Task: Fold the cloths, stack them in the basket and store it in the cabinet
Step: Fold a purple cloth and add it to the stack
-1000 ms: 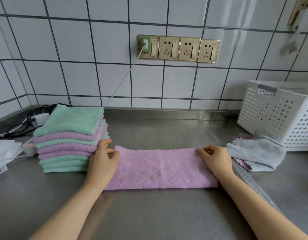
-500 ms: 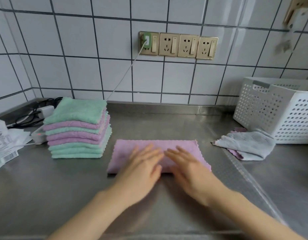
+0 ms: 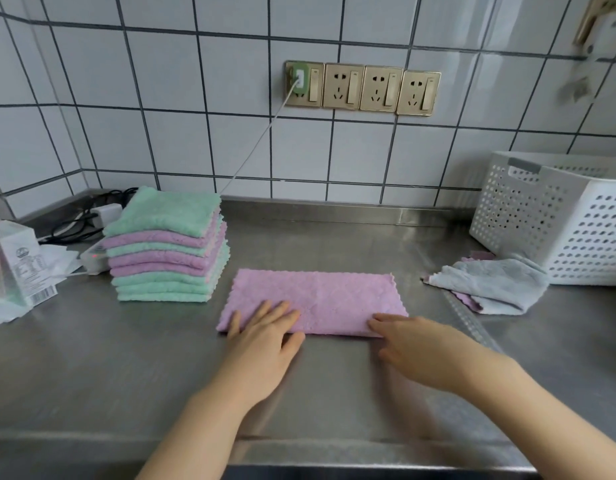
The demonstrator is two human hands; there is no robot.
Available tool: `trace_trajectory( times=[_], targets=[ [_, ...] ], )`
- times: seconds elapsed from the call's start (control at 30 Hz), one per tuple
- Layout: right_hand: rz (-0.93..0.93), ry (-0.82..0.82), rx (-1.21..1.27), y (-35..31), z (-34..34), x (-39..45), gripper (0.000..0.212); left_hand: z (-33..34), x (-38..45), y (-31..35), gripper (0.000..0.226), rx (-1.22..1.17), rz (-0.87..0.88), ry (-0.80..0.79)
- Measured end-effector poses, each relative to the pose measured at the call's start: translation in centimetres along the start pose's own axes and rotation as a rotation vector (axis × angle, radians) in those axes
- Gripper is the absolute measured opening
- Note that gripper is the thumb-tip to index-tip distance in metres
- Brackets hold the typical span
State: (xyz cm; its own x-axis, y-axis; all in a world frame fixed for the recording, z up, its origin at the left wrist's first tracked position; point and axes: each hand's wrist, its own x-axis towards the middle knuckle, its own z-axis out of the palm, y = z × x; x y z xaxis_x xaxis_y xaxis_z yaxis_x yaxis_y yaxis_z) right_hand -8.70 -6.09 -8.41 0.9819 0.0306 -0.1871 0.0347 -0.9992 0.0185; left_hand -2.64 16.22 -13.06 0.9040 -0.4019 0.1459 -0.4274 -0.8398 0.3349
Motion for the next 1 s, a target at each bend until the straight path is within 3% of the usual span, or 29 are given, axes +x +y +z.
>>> trace_trajectory(
  times=[0.1,0.2,0.27,0.37,0.47,0.63,0.7,0.77,0.83,0.9,1.0],
  targets=[
    [-0.041,0.199,-0.109,0.6,-0.2,0.5,0.021,0.0,-0.1,-0.3,0.053,0.004,0.005,-0.015],
    [-0.21,0.308,-0.097,2.2,0.8,1.2,0.024,-0.1,0.1,-0.3,0.049,0.022,0.009,0.005],
    [-0.255,0.347,-0.039,3.0,1.3,1.4,0.033,0.0,-0.1,0.3,0.061,0.055,0.08,0.048],
    [-0.263,0.333,-0.104,3.3,1.6,1.7,0.045,0.3,-0.5,1.6,0.081,0.021,0.263,0.061],
    [-0.253,0.326,-0.091,2.9,1.3,1.5,0.047,0.1,-0.7,2.0,0.086,0.002,0.284,-0.008],
    [-0.214,0.112,0.0,0.1,-1.1,-0.1,0.032,-0.3,-1.0,2.2,0.052,0.017,0.317,0.093],
    [-0.264,0.005,0.09,-1.4,-2.2,-1.5,0.024,-0.2,-0.8,2.1,0.052,-0.007,0.344,0.094],
    [-0.326,-0.079,0.248,-2.6,-3.6,-3.1,0.03,-0.1,-0.7,2.1,0.056,-0.053,0.364,0.052],
    [-0.393,-0.07,0.374,-2.9,-4.6,-4.0,0.043,-0.3,-0.8,2.3,0.046,-0.108,0.417,0.016],
    [-0.476,-0.056,0.522,-2.5,-5.1,-4.0,0.029,-0.5,-0.8,2.4,0.03,-0.145,0.465,-0.034],
    [-0.476,-0.045,0.758,-1.1,-5.4,-3.3,0.024,-0.2,-0.7,2.0,0.035,-0.251,0.472,-0.074]
  ],
)
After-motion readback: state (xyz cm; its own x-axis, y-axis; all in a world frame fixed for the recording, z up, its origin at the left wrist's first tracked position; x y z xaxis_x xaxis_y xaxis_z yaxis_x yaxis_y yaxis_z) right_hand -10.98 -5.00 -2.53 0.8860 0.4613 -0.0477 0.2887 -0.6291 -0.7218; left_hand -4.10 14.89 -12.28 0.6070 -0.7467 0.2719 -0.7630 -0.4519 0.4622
